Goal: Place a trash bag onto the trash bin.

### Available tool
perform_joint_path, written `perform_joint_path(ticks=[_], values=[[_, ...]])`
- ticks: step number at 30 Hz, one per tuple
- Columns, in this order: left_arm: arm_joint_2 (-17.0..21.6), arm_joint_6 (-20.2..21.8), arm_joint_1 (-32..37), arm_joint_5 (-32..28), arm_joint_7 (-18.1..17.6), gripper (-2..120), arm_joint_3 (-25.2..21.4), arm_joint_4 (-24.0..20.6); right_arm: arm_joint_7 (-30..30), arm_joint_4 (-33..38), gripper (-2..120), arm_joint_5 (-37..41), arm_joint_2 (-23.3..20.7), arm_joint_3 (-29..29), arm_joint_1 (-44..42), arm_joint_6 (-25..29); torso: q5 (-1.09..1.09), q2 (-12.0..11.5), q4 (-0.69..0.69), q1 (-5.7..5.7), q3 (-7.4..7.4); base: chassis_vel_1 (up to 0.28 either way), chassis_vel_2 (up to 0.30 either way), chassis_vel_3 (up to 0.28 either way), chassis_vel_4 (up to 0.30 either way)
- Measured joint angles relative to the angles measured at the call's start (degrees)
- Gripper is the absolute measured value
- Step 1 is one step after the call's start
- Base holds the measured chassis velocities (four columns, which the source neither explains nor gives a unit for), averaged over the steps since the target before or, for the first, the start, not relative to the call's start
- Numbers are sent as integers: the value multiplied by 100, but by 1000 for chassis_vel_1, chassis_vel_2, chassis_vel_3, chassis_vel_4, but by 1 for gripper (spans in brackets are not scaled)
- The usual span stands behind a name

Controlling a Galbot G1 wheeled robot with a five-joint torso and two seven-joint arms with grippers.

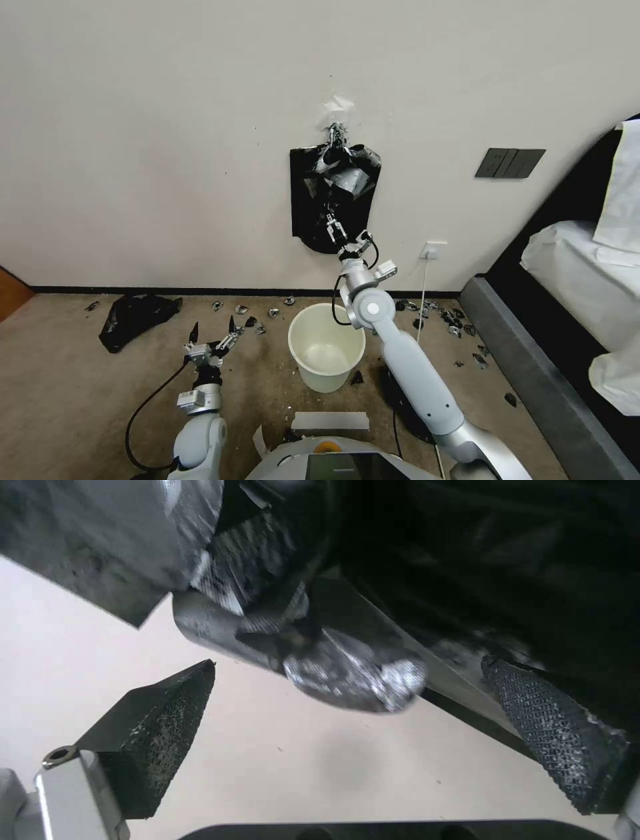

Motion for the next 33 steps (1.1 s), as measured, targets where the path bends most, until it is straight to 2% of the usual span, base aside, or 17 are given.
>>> perform_joint_path(ticks=[11,14,18,19,20,22,23,26,28,29,31,33], values=[[9,0,13,17,1,100,-5,8,-58,-244,100,70,141,33,222,46,0,0,0,0,0,0,0,0,0],[12,0,1,27,1,100,-4,27,-58,-245,96,70,148,41,216,48,0,0,0,0,0,0,0,0,0],[13,0,-34,47,1,100,11,56,-58,-243,80,59,161,47,185,48,0,0,-1,0,0,0,0,0,0],[13,0,-34,47,1,100,11,56,-58,-243,80,59,161,47,185,48,0,0,-1,0,0,0,0,0,0],[12,0,-40,58,1,100,18,68,-58,-248,73,47,169,47,184,48,0,0,-1,0,0,0,0,0,0],[10,0,-48,80,1,100,24,95,-58,-263,65,35,178,55,183,48,0,0,0,0,0,0,0,0,0],[10,0,-48,80,1,100,24,95,-58,-263,65,35,178,55,183,48,0,0,0,0,0,0,0,0,0],[10,0,-56,102,1,100,33,123,-58,-262,49,27,173,68,181,55,0,0,0,0,0,0,0,0,0],[11,0,-61,104,1,100,36,130,-56,-256,47,23,173,70,178,59,0,0,0,0,0,0,0,0,0],[12,-1,-72,108,2,100,39,140,-53,-240,40,13,174,72,169,65,0,0,0,0,-1,0,0,0,0],[13,-1,-84,110,1,100,43,148,-51,-220,37,-9,176,72,153,69,0,0,-1,0,-1,0,0,0,0],[17,-1,-112,111,2,100,52,160,-43,-192,27,-64,180,72,120,75,0,0,-1,0,-1,0,0,0,0]])
